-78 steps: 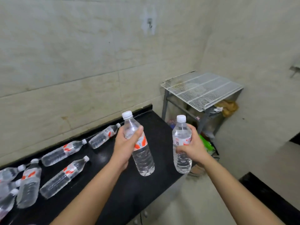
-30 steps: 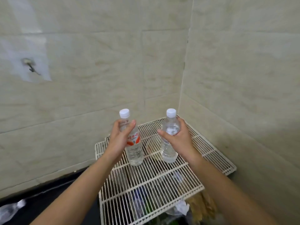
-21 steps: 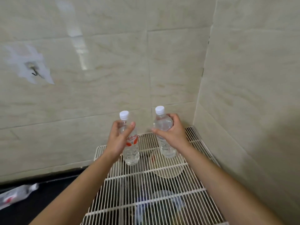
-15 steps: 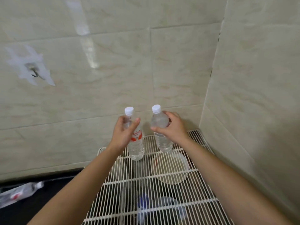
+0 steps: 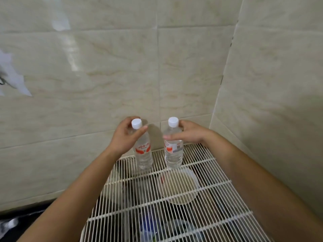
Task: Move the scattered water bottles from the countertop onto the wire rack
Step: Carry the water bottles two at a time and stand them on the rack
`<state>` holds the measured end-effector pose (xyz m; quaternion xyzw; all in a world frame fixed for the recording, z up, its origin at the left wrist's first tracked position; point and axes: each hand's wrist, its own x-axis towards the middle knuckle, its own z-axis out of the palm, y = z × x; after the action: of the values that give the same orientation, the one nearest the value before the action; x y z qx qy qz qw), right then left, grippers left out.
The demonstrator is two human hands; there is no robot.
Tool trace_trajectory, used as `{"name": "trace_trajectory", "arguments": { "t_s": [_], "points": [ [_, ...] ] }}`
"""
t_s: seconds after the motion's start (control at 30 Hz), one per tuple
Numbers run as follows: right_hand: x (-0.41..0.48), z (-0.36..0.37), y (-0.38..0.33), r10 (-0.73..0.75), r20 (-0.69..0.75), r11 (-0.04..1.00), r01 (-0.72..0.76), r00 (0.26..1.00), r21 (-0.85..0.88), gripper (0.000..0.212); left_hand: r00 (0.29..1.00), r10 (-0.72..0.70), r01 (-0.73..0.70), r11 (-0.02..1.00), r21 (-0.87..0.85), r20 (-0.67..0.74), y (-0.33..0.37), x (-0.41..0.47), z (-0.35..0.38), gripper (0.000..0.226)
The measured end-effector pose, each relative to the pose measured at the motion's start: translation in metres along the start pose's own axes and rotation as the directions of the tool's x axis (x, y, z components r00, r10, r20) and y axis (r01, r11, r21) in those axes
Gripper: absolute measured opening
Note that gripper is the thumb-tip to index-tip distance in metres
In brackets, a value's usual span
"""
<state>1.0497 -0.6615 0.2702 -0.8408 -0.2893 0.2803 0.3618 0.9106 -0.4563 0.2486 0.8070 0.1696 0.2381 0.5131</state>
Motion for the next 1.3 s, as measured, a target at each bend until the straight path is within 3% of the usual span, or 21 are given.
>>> {"name": "trace_trajectory", "arguments": {
  "t_s": [0.13,0.23,0.43,0.57,0.73,1.0,1.3],
  "points": [
    [-0.004,0.012,-0.022,-0.104,-0.266,0.947,0.014,0.958,-0.321,0.072,0.997,0.074,-0.074,0.99,0.122,0.004,0.002,0.003,-0.013,0.026],
    [-0.003,0.004,-0.026,-0.2,-0.413,0.92,0.024,0.889,-0.392,0.055,0.995,0.101,-0.098,0.982,0.162,-0.011,0.0,0.003,-0.018,0.029],
    [0.016,-0.008,-0.036,-0.353,-0.15,0.824,0.231,0.924,-0.517,0.038,0.98,0.188,-0.164,0.951,0.26,-0.07,-0.004,0.004,-0.006,0.033],
    [0.027,-0.011,-0.044,-0.406,-0.065,0.813,0.328,0.911,-0.482,0.03,0.972,0.22,-0.19,0.944,0.27,-0.084,-0.006,0.004,-0.001,0.034],
    [0.031,0.001,-0.044,-0.471,-0.055,0.83,0.422,0.88,-0.366,0.042,0.98,0.188,-0.171,0.964,0.203,-0.068,-0.006,0.003,-0.01,0.033],
    [0.031,-0.002,-0.052,-0.468,0.005,0.827,0.44,0.884,-0.349,0.039,0.989,0.139,-0.134,0.987,0.093,-0.058,-0.007,-0.001,-0.015,0.033],
    [0.028,0.005,-0.047,-0.465,-0.096,0.84,0.404,0.88,-0.362,0.044,0.997,0.082,-0.08,0.991,0.103,-0.014,-0.007,0.004,-0.015,0.04]
  ]
}}
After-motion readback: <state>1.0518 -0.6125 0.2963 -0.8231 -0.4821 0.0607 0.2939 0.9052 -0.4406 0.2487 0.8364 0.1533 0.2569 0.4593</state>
